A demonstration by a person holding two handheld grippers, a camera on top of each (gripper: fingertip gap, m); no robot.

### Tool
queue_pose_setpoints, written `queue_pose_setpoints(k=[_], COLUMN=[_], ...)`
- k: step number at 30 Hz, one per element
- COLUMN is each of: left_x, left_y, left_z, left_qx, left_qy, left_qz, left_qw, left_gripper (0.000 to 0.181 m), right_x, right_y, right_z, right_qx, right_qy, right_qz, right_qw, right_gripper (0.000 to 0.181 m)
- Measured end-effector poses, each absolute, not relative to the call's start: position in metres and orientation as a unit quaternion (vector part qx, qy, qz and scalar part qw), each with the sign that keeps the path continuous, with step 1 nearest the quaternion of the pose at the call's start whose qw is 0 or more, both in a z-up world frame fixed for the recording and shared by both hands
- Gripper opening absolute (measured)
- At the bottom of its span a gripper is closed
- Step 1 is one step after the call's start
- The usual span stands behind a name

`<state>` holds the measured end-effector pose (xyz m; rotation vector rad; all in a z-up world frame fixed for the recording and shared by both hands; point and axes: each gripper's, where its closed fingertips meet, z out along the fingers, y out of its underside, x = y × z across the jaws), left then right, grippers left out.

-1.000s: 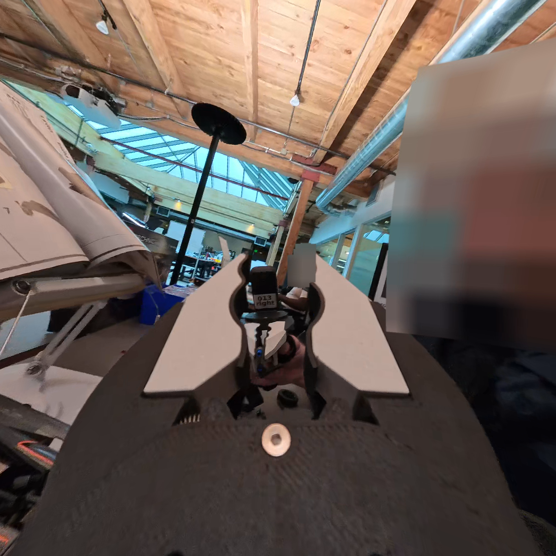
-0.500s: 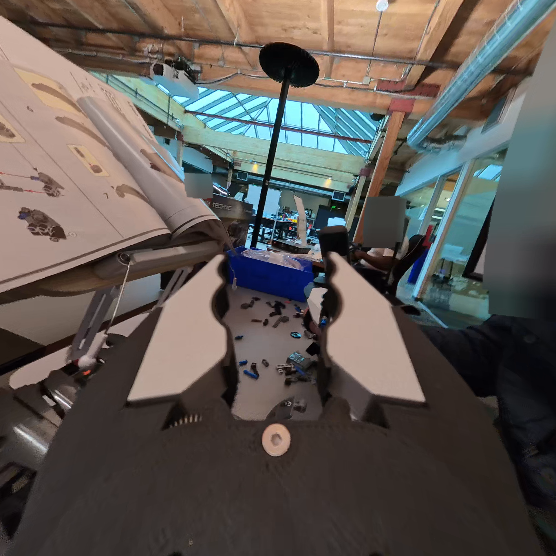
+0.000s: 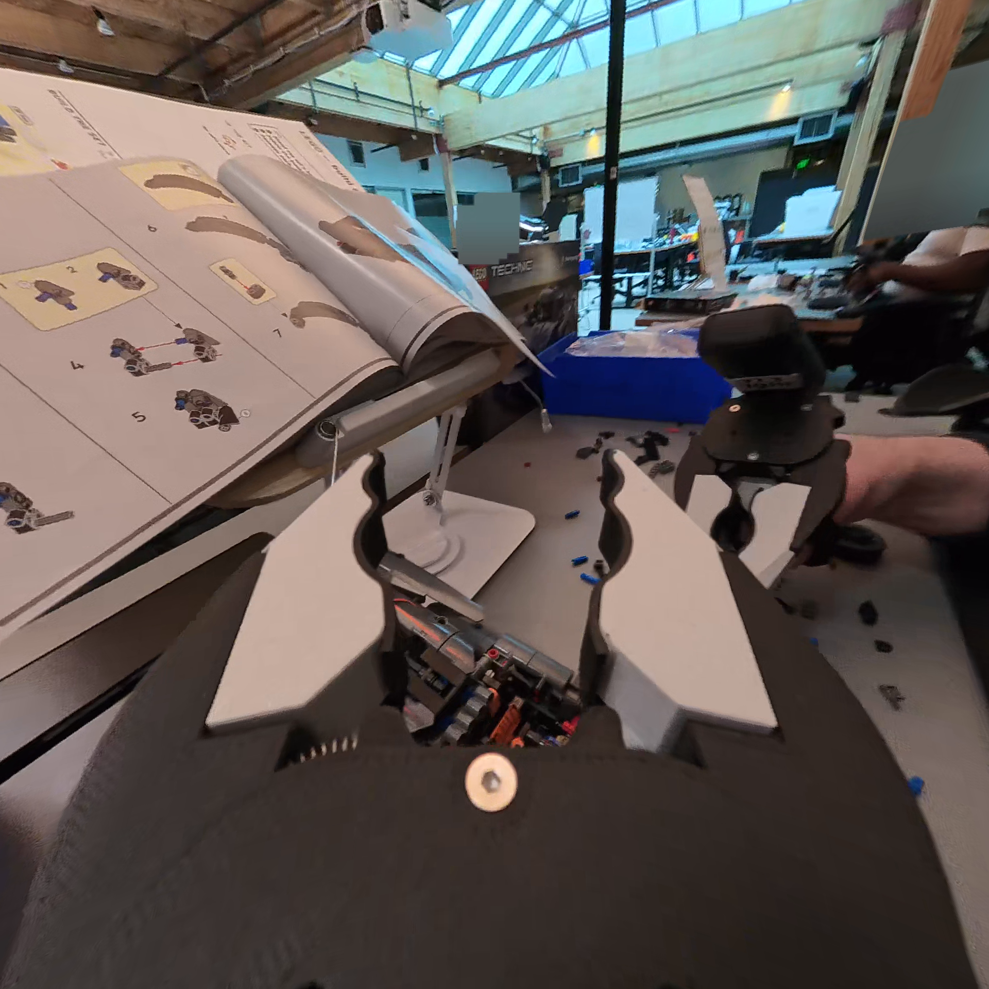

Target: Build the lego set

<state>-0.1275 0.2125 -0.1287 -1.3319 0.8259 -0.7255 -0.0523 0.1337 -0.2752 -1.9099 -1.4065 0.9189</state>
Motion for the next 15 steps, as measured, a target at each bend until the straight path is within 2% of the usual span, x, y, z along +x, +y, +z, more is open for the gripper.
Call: queue_pose_setpoints(k=[6,8,11,15], left_x=[-0.124,-0.123,-0.121,-0.121], left_y=[0.211,0.211,0.214,0.217], left_z=[-0.130,-0.132,-0.142,-0.146], left_qx=[-0.590,-0.593,-0.608,-0.627], left_qy=[0.373,0.377,0.392,0.386], left_qz=[-0.297,-0.294,-0.266,-0.261], left_qw=[0.651,0.649,0.637,0.625], left_gripper=[0.084,0.082,0.069,0.069], right_x=[-0.049,-0.048,-0.045,-0.037], right_y=[0.129,0.127,0.129,0.137], right_z=[-0.295,-0.300,-0.301,-0.296], right_qx=[-0.732,-0.740,-0.747,-0.755], right_qy=[-0.549,-0.545,-0.541,-0.529], right_qz=[0.301,0.305,0.296,0.278], right_qw=[0.268,0.251,0.249,0.269], right_gripper=[0.008,0.025,0.036,0.063])
